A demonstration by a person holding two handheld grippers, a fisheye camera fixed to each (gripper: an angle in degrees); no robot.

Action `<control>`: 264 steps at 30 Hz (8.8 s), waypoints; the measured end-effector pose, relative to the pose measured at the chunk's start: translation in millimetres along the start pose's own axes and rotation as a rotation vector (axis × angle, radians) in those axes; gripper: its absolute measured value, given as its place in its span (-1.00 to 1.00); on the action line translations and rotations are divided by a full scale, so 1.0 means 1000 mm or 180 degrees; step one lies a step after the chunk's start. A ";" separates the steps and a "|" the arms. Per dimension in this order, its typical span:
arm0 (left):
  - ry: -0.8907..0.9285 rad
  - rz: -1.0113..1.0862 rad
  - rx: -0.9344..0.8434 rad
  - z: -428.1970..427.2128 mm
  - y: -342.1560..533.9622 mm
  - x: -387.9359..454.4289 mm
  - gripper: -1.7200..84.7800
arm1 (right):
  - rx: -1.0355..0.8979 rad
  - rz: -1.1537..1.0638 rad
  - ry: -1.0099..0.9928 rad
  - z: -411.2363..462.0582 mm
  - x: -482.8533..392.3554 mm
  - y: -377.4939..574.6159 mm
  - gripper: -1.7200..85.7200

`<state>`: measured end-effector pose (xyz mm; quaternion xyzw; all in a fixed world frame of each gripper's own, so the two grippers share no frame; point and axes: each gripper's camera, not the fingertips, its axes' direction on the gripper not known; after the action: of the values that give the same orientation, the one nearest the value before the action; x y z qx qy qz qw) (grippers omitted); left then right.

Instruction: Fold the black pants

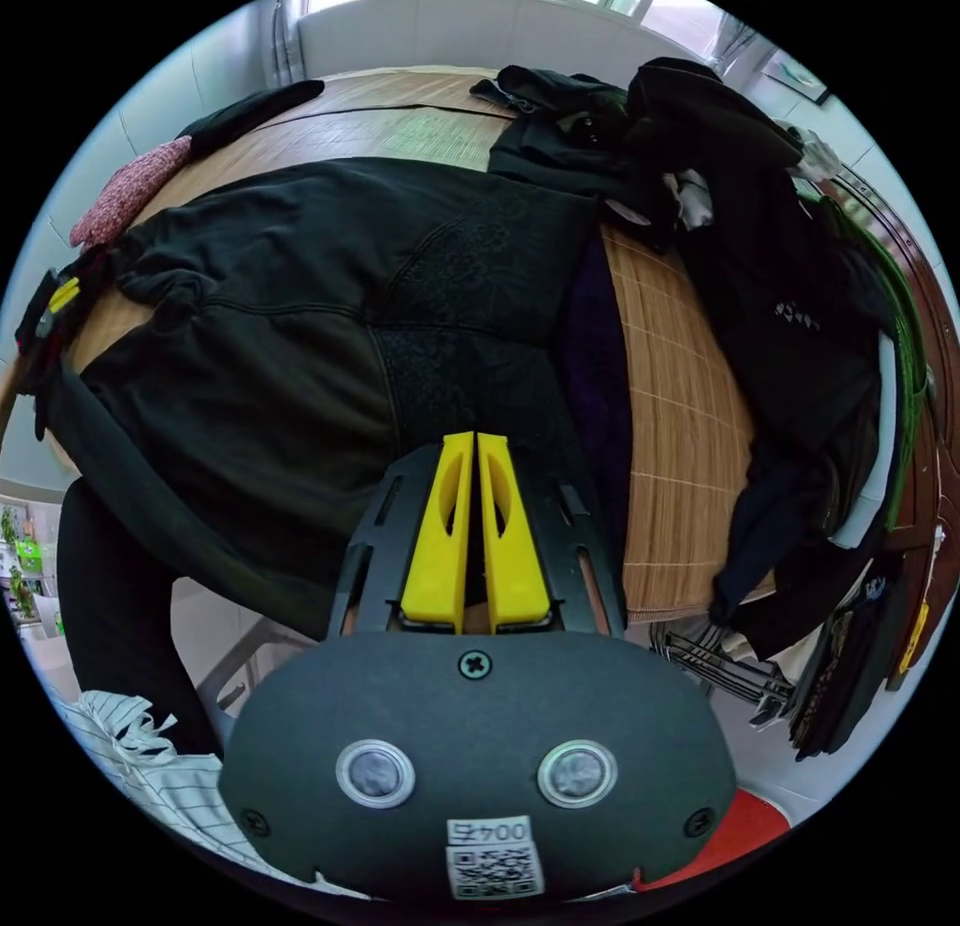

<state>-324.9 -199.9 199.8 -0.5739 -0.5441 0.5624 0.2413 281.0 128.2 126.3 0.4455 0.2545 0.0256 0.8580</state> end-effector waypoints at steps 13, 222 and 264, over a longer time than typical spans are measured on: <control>-0.1049 0.0887 -0.0677 0.077 0.049 -0.046 -0.92 | 0.0144 0.0065 -0.0039 0.006 -0.009 -0.003 -0.96; 0.3550 -0.1463 0.1403 -0.148 -0.045 0.227 -0.93 | 0.0482 0.0283 -0.0498 -0.036 0.019 0.002 -0.95; 0.4732 -0.6799 0.1128 0.260 0.653 -0.014 -0.78 | 0.0383 0.1340 -0.1662 -0.041 0.100 0.107 -0.98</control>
<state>-326.9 -490.1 -440.2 0.0054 -0.3846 -0.2896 0.8765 368.8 251.0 148.6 0.5295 -0.0703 0.0720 0.8423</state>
